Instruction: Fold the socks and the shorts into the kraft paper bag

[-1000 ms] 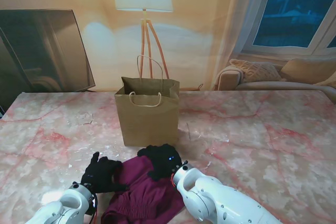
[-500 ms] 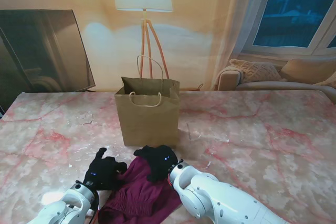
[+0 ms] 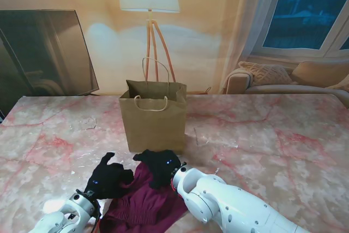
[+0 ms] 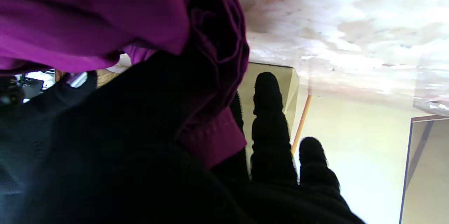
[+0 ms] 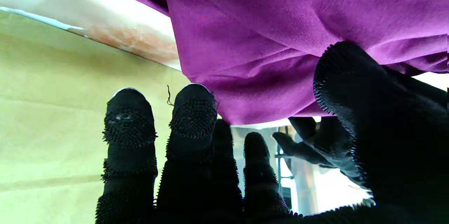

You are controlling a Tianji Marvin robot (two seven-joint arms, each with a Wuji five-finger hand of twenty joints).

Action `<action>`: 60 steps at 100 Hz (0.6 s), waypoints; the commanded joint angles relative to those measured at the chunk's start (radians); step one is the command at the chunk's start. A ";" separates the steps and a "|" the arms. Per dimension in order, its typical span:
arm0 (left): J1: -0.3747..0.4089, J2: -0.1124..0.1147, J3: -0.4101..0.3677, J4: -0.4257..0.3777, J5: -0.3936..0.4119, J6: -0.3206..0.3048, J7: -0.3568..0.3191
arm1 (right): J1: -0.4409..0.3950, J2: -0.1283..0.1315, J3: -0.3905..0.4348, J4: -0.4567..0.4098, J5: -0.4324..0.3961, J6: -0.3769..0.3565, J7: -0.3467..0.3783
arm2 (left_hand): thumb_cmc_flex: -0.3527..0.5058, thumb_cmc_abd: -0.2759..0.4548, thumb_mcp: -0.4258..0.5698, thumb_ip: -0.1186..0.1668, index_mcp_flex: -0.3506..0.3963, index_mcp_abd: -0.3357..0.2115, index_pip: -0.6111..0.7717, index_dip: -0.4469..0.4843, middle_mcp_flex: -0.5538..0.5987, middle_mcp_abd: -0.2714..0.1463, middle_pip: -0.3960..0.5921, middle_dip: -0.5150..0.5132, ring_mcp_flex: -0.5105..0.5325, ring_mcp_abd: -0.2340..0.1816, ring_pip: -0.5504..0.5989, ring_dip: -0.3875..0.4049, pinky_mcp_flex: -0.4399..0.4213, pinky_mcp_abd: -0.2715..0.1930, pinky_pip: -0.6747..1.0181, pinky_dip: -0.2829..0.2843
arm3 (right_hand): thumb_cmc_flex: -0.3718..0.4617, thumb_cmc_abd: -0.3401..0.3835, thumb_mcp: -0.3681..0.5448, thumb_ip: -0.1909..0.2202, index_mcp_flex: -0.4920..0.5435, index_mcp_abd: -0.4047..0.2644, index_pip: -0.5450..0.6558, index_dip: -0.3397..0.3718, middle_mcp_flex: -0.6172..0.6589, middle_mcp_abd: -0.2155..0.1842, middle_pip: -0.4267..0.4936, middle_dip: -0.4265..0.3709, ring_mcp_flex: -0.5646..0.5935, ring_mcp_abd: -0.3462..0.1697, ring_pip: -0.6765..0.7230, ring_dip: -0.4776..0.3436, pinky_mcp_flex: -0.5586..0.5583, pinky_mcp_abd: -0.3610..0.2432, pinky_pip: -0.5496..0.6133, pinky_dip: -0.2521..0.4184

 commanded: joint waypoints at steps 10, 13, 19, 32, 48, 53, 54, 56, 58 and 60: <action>0.009 0.000 -0.007 -0.017 0.010 -0.026 0.028 | 0.024 -0.009 -0.023 0.011 0.030 0.002 0.009 | 0.051 0.000 0.061 -0.018 0.031 -0.068 0.063 0.041 0.043 -0.082 0.020 0.033 0.003 -0.034 0.025 0.015 -0.006 -0.024 -0.007 -0.013 | -0.037 -0.070 0.037 -0.024 0.014 -0.015 0.027 -0.006 0.152 -0.050 0.112 0.050 0.062 -0.030 0.070 0.024 0.037 -0.016 0.089 -0.019; 0.008 0.000 -0.007 -0.017 0.013 -0.029 0.038 | 0.029 -0.011 -0.028 0.014 0.041 0.003 0.016 | 0.049 -0.001 0.061 -0.018 0.030 -0.070 0.062 0.043 0.043 -0.084 0.020 0.035 0.002 -0.036 0.026 0.016 -0.006 -0.024 -0.007 -0.013 | -0.034 -0.074 0.040 -0.024 0.028 -0.019 0.035 -0.005 0.178 -0.061 0.137 0.061 0.065 -0.030 0.072 0.023 0.039 -0.014 0.092 -0.022; 0.009 0.000 -0.008 -0.018 0.020 -0.034 0.050 | 0.038 -0.013 -0.038 0.020 0.060 0.008 0.035 | 0.048 -0.001 0.063 -0.018 0.031 -0.074 0.062 0.046 0.046 -0.089 0.020 0.039 0.003 -0.039 0.028 0.019 -0.005 -0.024 -0.007 -0.012 | -0.023 -0.078 0.039 -0.023 0.068 -0.039 0.056 0.000 0.220 -0.091 0.234 0.120 0.062 -0.024 0.073 0.019 0.034 -0.014 0.098 -0.029; 0.013 -0.001 -0.015 -0.023 0.025 -0.036 0.063 | 0.048 -0.017 -0.046 0.031 0.098 0.008 0.062 | 0.047 -0.002 0.068 -0.018 0.030 -0.073 0.062 0.051 0.047 -0.086 0.021 0.047 0.000 -0.038 0.030 0.022 -0.007 -0.022 -0.010 -0.012 | 0.017 -0.088 0.046 -0.017 0.311 -0.151 0.166 0.066 0.452 -0.149 0.397 0.330 0.104 0.002 0.096 0.034 0.060 0.011 0.140 -0.021; 0.023 -0.002 -0.024 -0.030 0.032 -0.027 0.074 | 0.027 -0.031 -0.026 0.059 0.129 -0.015 0.012 | 0.034 -0.004 0.091 -0.025 0.011 -0.032 0.046 0.048 0.040 -0.047 0.011 0.050 -0.013 -0.016 0.026 0.030 -0.007 -0.010 -0.007 -0.007 | 0.167 -0.033 0.026 -0.174 0.707 -0.484 0.568 0.172 0.653 -0.151 0.367 0.438 0.159 0.055 0.090 0.059 0.109 0.040 0.243 0.024; 0.031 -0.003 -0.030 -0.037 0.027 -0.024 0.073 | 0.020 -0.033 -0.019 0.062 0.127 -0.017 -0.005 | 0.019 -0.003 0.094 -0.029 -0.041 0.009 -0.014 0.002 -0.010 -0.014 -0.013 0.039 -0.030 -0.008 0.004 0.019 -0.008 -0.008 -0.020 -0.015 | 0.160 -0.023 0.037 -0.174 0.717 -0.484 0.566 0.197 0.670 -0.140 0.301 0.396 0.169 0.062 0.035 0.047 0.135 0.026 0.267 0.034; 0.033 -0.004 -0.032 -0.040 0.024 -0.024 0.071 | 0.018 -0.034 -0.017 0.062 0.128 -0.016 -0.007 | 0.006 0.000 0.107 -0.031 -0.069 0.022 -0.037 -0.024 -0.038 -0.003 -0.003 0.027 -0.036 -0.004 -0.004 0.014 -0.007 -0.008 -0.032 -0.022 | 0.159 -0.023 0.039 -0.174 0.719 -0.481 0.564 0.203 0.676 -0.135 0.289 0.386 0.176 0.064 0.026 0.046 0.143 0.024 0.274 0.036; 0.039 -0.005 -0.036 -0.047 0.018 -0.025 0.063 | 0.015 -0.034 -0.014 0.061 0.129 -0.016 -0.009 | -0.022 0.012 0.127 -0.030 -0.114 0.044 -0.077 -0.067 -0.087 0.013 0.021 0.004 -0.049 0.001 -0.015 0.007 -0.009 -0.008 -0.054 -0.031 | 0.159 -0.020 0.041 -0.174 0.720 -0.479 0.559 0.212 0.685 -0.129 0.274 0.371 0.188 0.066 0.013 0.046 0.156 0.021 0.283 0.037; 0.046 -0.005 -0.043 -0.056 0.009 -0.027 0.049 | 0.012 -0.034 -0.010 0.060 0.132 -0.016 -0.011 | -0.052 0.026 0.144 -0.025 -0.156 0.073 -0.117 -0.115 -0.132 0.029 0.051 -0.025 -0.061 0.006 -0.025 0.001 -0.010 -0.008 -0.079 -0.037 | 0.160 -0.019 0.043 -0.173 0.722 -0.476 0.556 0.218 0.694 -0.123 0.261 0.357 0.198 0.068 0.000 0.045 0.164 0.020 0.288 0.037; 0.054 -0.006 -0.051 -0.065 -0.003 -0.030 0.031 | 0.008 -0.035 -0.007 0.060 0.135 -0.015 -0.013 | -0.090 0.044 0.155 -0.012 -0.208 0.126 -0.186 -0.192 -0.193 0.049 0.079 -0.071 -0.079 0.012 -0.038 -0.005 -0.015 -0.008 -0.111 -0.037 | 0.161 -0.016 0.045 -0.172 0.719 -0.472 0.551 0.224 0.705 -0.114 0.246 0.338 0.209 0.072 -0.017 0.043 0.175 0.020 0.293 0.036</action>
